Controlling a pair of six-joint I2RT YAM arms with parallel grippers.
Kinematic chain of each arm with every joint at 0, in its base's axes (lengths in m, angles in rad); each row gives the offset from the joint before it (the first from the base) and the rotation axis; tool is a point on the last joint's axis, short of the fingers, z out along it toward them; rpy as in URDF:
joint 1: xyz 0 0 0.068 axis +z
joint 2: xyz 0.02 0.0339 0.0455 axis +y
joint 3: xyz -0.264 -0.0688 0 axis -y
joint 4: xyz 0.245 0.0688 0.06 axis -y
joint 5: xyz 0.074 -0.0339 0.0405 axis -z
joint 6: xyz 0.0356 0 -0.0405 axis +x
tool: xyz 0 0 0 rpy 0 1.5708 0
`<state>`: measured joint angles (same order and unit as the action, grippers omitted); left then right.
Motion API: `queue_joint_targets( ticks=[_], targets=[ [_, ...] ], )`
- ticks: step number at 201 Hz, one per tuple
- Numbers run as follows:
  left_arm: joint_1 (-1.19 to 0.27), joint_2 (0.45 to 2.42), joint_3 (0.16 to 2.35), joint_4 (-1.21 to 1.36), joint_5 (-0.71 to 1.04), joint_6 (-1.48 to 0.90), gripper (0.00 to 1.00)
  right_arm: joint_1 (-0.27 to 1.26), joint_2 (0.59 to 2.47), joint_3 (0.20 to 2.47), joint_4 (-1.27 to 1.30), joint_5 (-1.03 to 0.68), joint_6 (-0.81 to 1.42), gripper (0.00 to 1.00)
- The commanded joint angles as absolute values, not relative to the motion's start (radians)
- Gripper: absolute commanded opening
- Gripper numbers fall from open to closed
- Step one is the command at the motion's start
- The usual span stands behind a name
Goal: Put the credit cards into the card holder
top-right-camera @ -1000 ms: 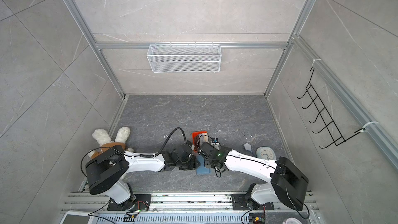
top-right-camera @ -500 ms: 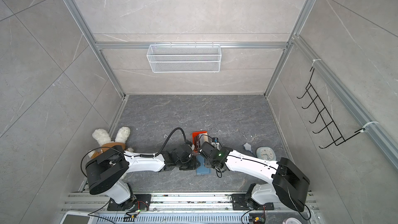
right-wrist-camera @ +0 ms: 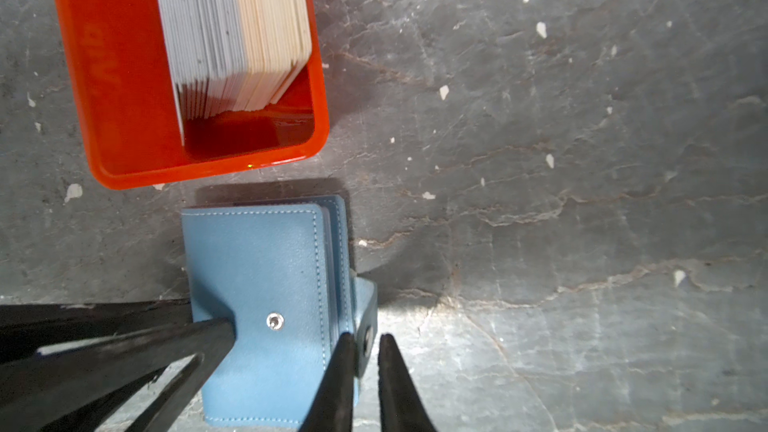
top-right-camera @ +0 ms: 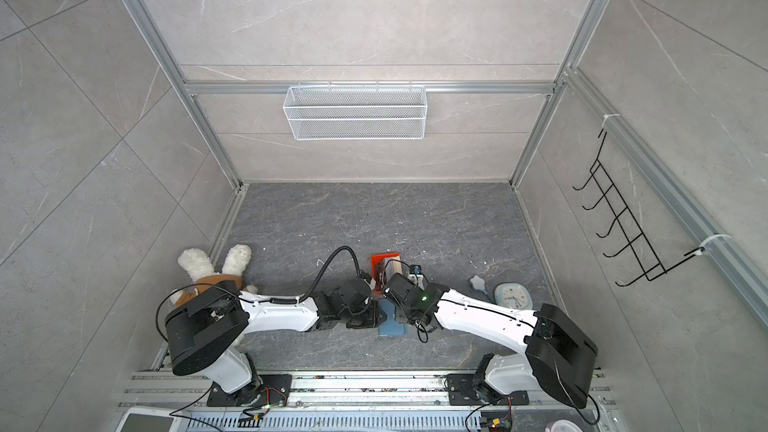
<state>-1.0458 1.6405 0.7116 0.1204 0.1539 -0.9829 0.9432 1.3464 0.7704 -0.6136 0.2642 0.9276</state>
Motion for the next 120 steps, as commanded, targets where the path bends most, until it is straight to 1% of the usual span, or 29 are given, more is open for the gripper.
queue_joint_targets(
  ticks=[1, 29, 120],
  targets=[
    [-1.055, 1.627, 0.704, 0.101, 0.141, -0.956, 0.29, 0.944, 1.359, 0.799, -0.632, 0.291, 0.919, 0.16],
    [-1.055, 1.630, 0.705, 0.101, 0.143, -0.957, 0.29, 0.943, 1.365, 0.802, -0.629, 0.290, 0.913, 0.16],
    [-1.057, 1.632, 0.706, 0.101, 0.144, -0.957, 0.28, 0.938, 1.369, 0.810, -0.626, 0.287, 0.896, 0.10]
  ],
)
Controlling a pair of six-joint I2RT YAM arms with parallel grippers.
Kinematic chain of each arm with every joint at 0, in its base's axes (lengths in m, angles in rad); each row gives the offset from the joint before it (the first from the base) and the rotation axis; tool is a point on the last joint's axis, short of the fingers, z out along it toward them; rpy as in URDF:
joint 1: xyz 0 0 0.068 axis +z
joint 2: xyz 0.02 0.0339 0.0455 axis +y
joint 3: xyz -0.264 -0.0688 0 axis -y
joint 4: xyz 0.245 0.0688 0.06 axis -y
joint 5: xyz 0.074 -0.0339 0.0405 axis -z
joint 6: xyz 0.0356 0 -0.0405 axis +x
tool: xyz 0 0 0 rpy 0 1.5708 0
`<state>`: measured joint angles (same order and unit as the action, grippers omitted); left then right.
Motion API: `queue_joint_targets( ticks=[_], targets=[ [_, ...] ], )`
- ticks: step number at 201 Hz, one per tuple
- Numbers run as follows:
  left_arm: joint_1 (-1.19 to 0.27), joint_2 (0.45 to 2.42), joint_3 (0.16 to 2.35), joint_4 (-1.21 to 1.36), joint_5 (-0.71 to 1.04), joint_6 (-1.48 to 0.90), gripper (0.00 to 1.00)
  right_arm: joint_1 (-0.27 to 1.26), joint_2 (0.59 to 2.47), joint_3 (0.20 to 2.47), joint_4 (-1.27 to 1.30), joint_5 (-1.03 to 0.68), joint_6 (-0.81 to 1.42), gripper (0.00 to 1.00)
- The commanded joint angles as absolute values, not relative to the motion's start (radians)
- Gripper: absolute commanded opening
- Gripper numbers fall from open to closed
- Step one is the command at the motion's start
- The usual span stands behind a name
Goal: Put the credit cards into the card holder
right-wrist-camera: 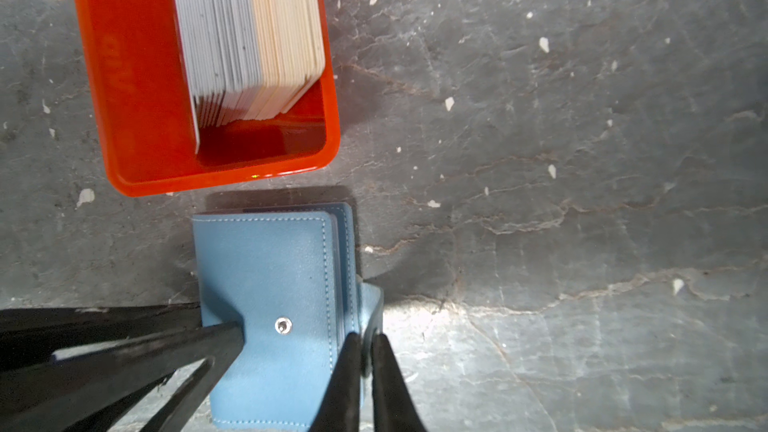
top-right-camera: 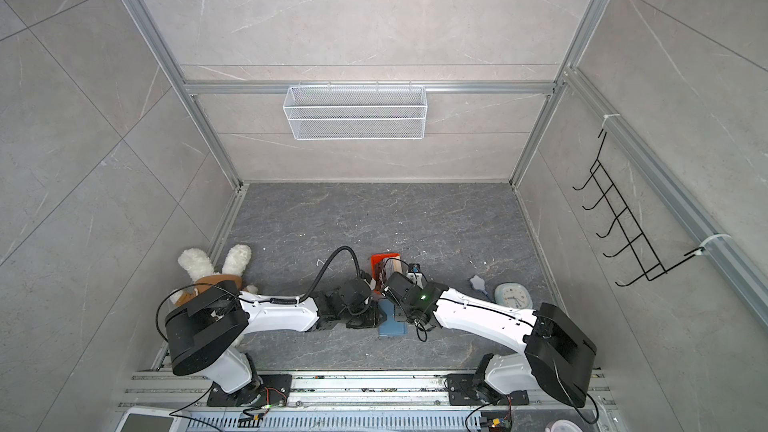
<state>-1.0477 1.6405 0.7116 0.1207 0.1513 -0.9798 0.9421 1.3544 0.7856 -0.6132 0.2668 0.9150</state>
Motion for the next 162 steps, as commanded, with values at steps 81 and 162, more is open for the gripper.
queue_joint_targets(
  ticks=[81, 162],
  targets=[
    [-1.055, 1.623, 0.704, 0.119, 0.166, -0.974, 0.28, 0.947, 1.346, 0.766, -0.530, 0.181, 0.828, 0.04],
    [-1.055, 1.633, 0.710, 0.124, 0.175, -0.977, 0.27, 0.960, 1.392, 0.760, -0.457, 0.112, 0.798, 0.02]
  ],
)
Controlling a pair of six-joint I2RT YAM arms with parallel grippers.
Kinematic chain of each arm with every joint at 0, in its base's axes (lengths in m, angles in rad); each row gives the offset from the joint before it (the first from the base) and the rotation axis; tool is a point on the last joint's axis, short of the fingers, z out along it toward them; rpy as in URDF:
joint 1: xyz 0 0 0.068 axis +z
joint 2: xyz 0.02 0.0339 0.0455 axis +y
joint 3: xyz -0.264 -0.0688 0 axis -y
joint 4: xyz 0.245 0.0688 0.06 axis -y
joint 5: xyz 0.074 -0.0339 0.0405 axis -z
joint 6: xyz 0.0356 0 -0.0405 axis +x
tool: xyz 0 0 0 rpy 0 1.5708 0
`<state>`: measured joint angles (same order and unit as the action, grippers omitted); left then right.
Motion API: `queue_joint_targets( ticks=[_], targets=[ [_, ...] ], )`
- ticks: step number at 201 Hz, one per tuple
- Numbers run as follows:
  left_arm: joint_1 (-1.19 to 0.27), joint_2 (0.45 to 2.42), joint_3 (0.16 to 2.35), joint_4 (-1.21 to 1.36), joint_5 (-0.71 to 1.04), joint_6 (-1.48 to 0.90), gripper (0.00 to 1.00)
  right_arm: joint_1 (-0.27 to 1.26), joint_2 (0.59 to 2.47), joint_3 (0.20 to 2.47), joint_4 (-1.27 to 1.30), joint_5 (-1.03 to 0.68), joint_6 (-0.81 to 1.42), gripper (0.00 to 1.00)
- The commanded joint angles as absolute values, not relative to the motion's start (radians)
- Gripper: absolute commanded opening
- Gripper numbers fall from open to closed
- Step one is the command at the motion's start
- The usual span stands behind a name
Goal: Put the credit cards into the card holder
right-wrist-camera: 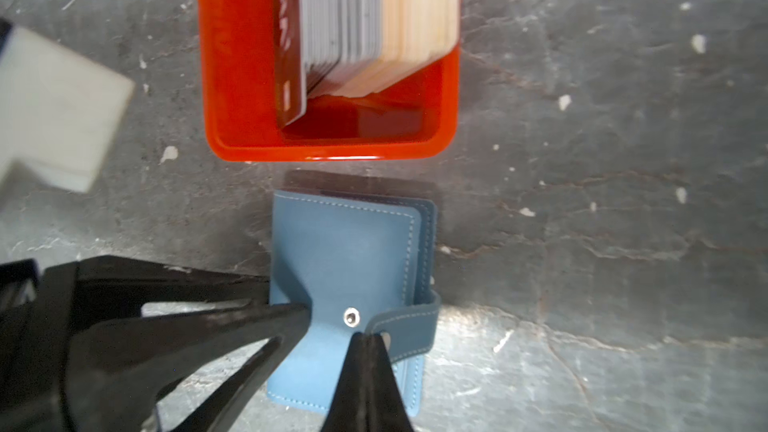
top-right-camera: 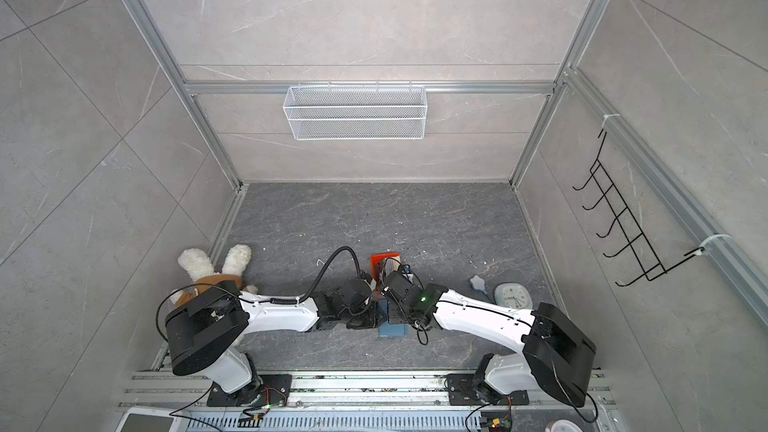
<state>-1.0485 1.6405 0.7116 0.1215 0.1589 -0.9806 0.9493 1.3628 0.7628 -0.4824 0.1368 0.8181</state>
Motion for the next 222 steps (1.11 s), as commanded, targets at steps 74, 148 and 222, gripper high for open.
queue_joint_targets(
  ticks=[74, 148, 222],
  targets=[
    [-1.055, 1.635, 0.712, 0.121, 0.176, -0.976, 0.27, 0.967, 1.436, 0.764, -0.439, 0.101, 0.802, 0.02],
    [-1.055, 1.646, 0.718, 0.123, 0.180, -0.976, 0.27, 0.972, 1.455, 0.765, -0.423, 0.089, 0.803, 0.01],
    [-1.055, 1.651, 0.713, 0.129, 0.179, -0.980, 0.27, 0.977, 1.464, 0.753, -0.414, 0.083, 0.816, 0.01]
  ],
)
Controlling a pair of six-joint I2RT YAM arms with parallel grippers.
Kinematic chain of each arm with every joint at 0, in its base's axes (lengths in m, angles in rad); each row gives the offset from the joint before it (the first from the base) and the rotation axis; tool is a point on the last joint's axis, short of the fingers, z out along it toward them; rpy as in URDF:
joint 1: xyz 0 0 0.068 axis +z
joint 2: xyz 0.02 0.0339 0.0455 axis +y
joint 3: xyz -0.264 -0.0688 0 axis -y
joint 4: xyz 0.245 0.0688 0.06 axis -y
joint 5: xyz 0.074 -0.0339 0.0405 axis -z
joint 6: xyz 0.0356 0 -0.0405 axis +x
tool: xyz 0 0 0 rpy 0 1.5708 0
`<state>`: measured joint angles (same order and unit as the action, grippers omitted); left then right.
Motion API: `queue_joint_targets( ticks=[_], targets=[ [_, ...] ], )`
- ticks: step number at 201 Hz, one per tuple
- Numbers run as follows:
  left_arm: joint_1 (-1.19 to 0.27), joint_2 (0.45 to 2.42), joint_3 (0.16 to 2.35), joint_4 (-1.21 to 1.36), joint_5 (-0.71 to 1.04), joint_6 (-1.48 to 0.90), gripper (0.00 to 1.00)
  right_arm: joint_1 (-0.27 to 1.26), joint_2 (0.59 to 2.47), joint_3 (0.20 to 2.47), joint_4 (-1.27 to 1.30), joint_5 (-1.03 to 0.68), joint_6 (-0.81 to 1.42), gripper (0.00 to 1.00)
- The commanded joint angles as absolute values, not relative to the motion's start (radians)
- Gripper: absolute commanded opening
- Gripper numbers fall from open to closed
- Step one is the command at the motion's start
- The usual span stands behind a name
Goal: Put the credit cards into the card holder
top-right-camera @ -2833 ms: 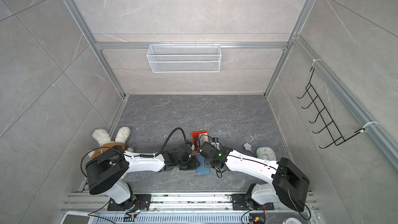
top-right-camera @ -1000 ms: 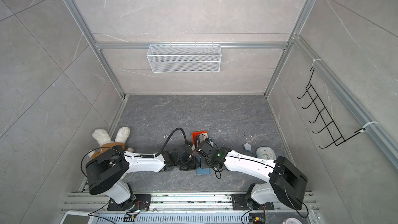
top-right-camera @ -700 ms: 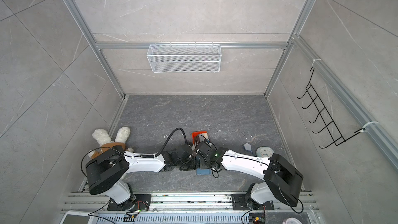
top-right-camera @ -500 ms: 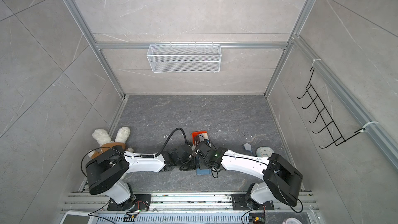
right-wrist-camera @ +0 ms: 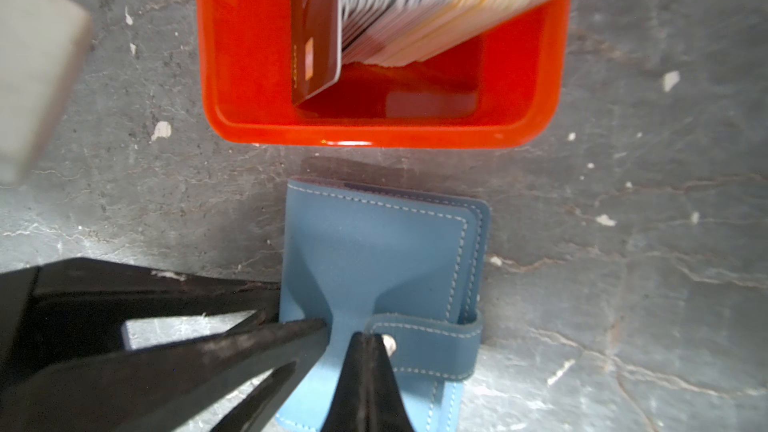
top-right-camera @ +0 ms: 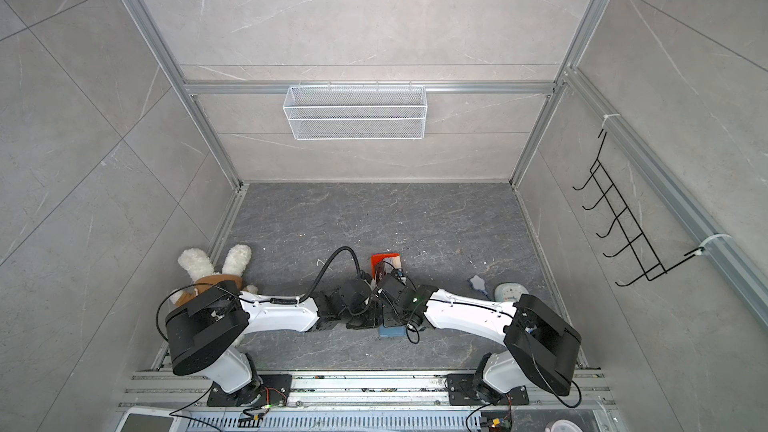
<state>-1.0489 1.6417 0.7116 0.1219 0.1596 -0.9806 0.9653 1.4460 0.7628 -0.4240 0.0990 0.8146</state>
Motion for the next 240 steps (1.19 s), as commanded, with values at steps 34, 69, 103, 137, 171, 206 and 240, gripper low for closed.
queue_joint_targets(
  ticks=[34, 69, 103, 137, 171, 206, 240],
  targets=[
    [-1.055, 1.651, 0.710, 0.133, 0.179, -0.980, 0.27, 0.977, 1.485, 0.749, -0.446, 0.095, 0.847, 0.00],
    [-1.055, 1.647, 0.707, 0.135, 0.179, -0.983, 0.27, 0.978, 1.492, 0.725, -0.447, 0.101, 0.882, 0.00],
    [-1.055, 1.640, 0.703, 0.134, 0.179, -0.982, 0.27, 0.979, 1.496, 0.720, -0.447, 0.102, 0.890, 0.00],
    [-1.055, 1.636, 0.699, 0.135, 0.178, -0.983, 0.27, 0.979, 1.494, 0.711, -0.443, 0.106, 0.900, 0.00],
    [-1.055, 1.635, 0.698, 0.135, 0.178, -0.983, 0.27, 0.979, 1.491, 0.709, -0.449, 0.114, 0.909, 0.00],
    [-1.055, 1.632, 0.697, 0.137, 0.176, -0.984, 0.27, 0.979, 1.461, 0.728, -0.457, 0.117, 0.904, 0.00],
    [-1.055, 1.630, 0.698, 0.133, 0.177, -0.980, 0.27, 0.979, 1.393, 0.754, -0.476, 0.122, 0.878, 0.11]
  ],
)
